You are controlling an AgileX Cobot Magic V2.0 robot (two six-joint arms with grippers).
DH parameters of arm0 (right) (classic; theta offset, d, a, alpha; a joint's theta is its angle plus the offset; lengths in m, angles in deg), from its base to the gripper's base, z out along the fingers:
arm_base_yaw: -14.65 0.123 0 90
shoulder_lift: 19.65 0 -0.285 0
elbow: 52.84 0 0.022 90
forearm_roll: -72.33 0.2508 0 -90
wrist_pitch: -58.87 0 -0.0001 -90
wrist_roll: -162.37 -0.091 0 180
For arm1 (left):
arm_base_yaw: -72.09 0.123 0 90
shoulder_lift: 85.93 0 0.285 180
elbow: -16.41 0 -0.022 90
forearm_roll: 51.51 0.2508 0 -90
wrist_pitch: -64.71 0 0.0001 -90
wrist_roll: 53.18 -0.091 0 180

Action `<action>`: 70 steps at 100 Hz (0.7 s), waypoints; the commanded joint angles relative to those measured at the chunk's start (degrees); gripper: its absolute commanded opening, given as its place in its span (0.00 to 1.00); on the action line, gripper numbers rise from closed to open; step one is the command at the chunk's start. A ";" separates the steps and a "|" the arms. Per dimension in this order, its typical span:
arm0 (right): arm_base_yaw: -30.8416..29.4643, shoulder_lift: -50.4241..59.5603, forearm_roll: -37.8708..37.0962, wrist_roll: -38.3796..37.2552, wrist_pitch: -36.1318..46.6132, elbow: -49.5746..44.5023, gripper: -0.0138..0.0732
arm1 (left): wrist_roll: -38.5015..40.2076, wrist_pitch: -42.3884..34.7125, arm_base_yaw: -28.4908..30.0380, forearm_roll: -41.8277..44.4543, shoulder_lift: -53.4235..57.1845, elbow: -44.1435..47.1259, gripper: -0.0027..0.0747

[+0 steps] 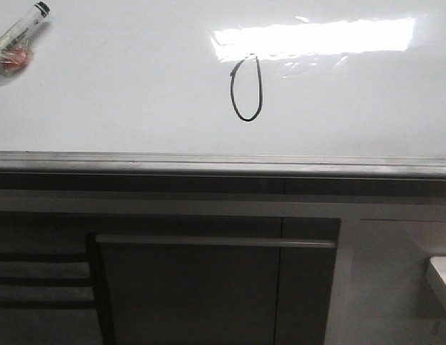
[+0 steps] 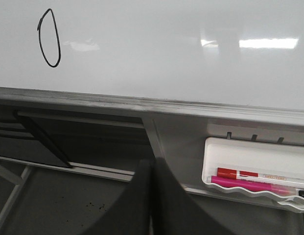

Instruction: Write number 0 on whiteboard

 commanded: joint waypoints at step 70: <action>-0.29 -0.31 0.07 0.10 3.66 1.52 0.07 | 0.60 -47.64 5.91 -2.67 30.71 45.00 0.01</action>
